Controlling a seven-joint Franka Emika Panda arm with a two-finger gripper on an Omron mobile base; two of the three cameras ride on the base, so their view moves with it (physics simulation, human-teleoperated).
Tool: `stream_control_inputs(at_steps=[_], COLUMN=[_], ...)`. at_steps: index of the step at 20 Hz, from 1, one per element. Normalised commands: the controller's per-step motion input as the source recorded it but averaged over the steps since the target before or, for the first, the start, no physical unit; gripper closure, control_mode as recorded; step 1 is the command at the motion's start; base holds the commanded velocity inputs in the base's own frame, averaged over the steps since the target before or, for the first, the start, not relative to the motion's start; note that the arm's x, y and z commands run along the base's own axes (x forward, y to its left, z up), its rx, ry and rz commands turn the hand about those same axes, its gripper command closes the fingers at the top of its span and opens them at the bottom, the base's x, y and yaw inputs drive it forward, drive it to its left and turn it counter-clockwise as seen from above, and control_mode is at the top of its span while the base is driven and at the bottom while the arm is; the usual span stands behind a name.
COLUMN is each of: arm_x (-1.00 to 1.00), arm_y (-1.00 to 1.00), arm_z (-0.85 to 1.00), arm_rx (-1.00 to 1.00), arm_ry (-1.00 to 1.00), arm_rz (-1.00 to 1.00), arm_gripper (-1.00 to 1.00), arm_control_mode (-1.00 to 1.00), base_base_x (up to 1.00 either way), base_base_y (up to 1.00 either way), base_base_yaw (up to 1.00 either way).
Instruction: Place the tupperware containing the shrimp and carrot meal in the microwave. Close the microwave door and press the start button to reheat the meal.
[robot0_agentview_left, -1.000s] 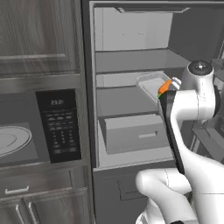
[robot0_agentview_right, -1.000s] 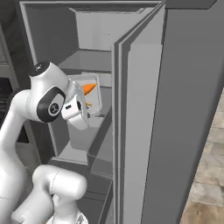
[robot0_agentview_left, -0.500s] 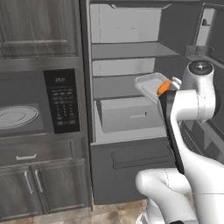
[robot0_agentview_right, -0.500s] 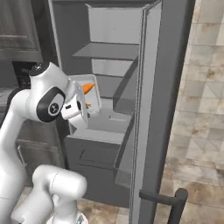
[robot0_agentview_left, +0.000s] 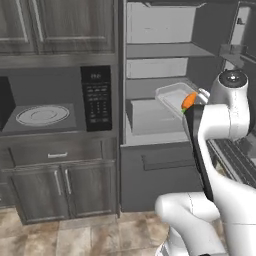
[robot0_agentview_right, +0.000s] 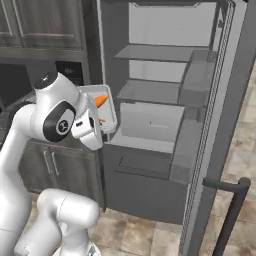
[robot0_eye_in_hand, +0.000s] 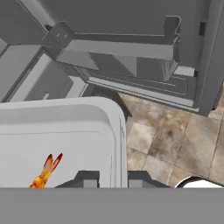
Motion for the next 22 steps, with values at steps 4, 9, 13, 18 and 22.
stream_control_inputs(at_steps=[4, 9, 13, 18, 22], arm_x=[0.0, 0.0, 0.0, 0.0, 0.0], arm_y=[0.0, 0.0, 0.0, 0.0, 0.0], arm_z=[0.0, 0.0, 0.0, 0.0, 0.0], arm_rx=[0.0, 0.0, 0.0, 0.0, 0.0], arm_ry=[0.0, 0.0, 0.0, 0.0, 0.0], arm_rz=[0.0, 0.0, 0.0, 0.0, 0.0], arm_gripper=[1.0, 1.0, 1.0, 1.0, 1.0], arm_control_mode=[1.0, 1.0, 1.0, 1.0, 1.0], base_base_x=[-0.18, -0.01, 0.0, 0.0, 0.0], base_base_y=[0.87, 0.78, 0.55, 0.37, 0.41], base_base_yaw=[0.11, 0.09, 0.07, 0.08, 0.09])
